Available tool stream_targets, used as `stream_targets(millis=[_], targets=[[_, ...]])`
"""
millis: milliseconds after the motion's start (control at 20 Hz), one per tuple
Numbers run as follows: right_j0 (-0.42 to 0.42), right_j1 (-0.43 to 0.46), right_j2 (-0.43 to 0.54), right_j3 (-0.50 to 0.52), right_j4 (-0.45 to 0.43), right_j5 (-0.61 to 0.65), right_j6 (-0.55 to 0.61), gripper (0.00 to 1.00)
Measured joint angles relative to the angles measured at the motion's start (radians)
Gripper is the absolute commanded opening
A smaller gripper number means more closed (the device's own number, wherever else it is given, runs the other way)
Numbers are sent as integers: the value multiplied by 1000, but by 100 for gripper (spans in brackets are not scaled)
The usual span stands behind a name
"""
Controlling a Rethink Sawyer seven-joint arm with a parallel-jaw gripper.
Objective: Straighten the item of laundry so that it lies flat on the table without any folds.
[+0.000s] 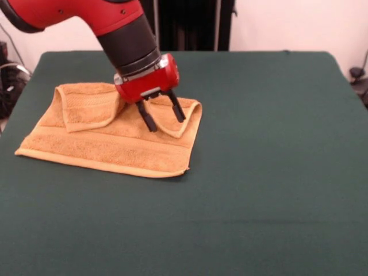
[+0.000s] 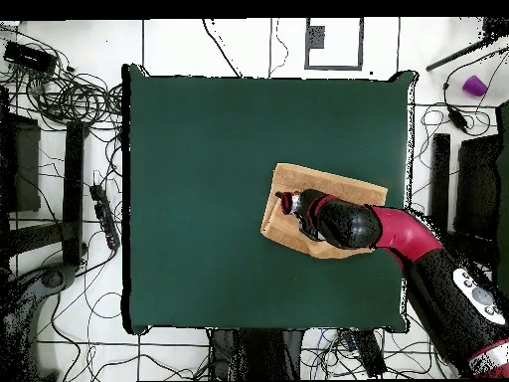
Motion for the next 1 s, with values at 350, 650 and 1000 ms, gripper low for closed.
stream_targets(millis=[350, 650, 1000], targets=[[8, -114, 0, 33, 0, 0, 0, 100], [-6, -152, 0, 38, -1, 0, 0, 100], [-26, -102, -9, 34, -20, 0, 0, 100]])
